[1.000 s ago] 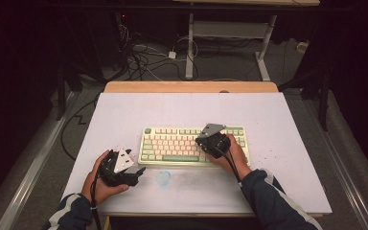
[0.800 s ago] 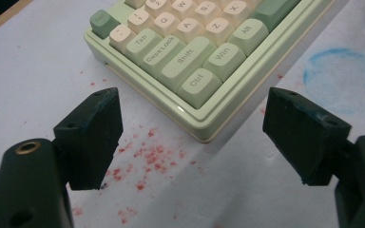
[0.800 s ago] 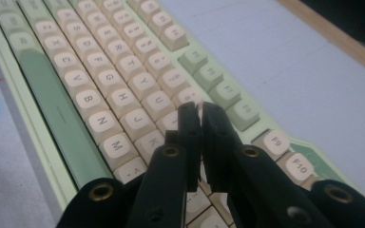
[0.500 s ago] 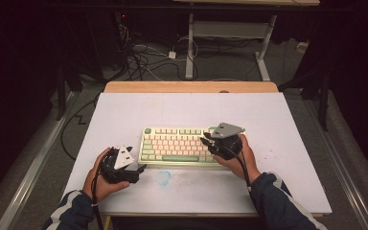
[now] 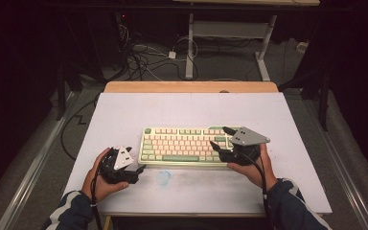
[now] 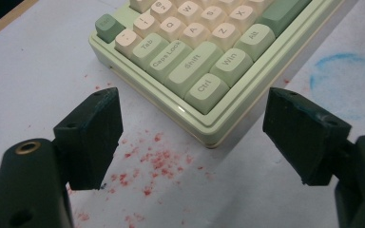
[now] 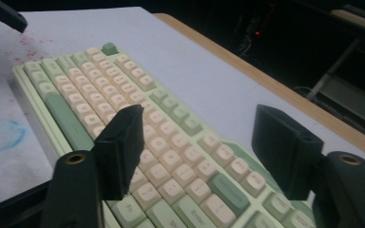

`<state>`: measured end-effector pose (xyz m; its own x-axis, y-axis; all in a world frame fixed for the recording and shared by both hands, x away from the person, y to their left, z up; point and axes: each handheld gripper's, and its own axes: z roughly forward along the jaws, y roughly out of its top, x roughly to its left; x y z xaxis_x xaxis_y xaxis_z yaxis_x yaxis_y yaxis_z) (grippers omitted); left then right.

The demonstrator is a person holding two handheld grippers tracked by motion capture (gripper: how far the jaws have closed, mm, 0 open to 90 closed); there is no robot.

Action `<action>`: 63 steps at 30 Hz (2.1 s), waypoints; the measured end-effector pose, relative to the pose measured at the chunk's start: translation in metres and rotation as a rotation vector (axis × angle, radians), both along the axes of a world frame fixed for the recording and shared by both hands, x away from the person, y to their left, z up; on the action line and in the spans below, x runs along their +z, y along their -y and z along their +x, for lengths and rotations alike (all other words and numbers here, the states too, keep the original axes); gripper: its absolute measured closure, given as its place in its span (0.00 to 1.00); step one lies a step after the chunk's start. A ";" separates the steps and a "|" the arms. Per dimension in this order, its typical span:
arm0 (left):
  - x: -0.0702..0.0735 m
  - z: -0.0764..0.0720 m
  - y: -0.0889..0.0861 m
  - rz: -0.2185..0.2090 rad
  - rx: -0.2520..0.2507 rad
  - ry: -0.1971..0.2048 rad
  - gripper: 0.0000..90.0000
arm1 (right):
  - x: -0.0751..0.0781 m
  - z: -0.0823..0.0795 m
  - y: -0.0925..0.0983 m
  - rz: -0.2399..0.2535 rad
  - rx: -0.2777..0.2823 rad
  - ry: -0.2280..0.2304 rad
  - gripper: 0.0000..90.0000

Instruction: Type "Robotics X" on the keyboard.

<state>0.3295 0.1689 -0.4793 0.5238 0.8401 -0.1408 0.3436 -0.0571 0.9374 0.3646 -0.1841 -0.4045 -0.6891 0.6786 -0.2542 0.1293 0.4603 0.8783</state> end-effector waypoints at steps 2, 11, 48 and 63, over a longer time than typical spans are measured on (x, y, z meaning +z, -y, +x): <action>0.000 0.000 0.000 0.000 0.001 0.003 0.22 | 0.000 -0.005 0.006 0.002 -0.018 0.018 0.34; 0.001 0.000 0.000 0.003 0.005 0.006 0.22 | -0.006 -0.023 0.034 0.003 -0.102 0.062 0.26; 0.034 0.014 0.023 0.047 -0.036 -0.063 0.97 | -0.042 -0.066 0.079 -0.092 -0.166 0.021 0.27; 0.042 0.042 0.078 0.094 -0.147 -0.098 0.97 | -0.045 -0.063 0.075 -0.112 -0.154 0.006 0.27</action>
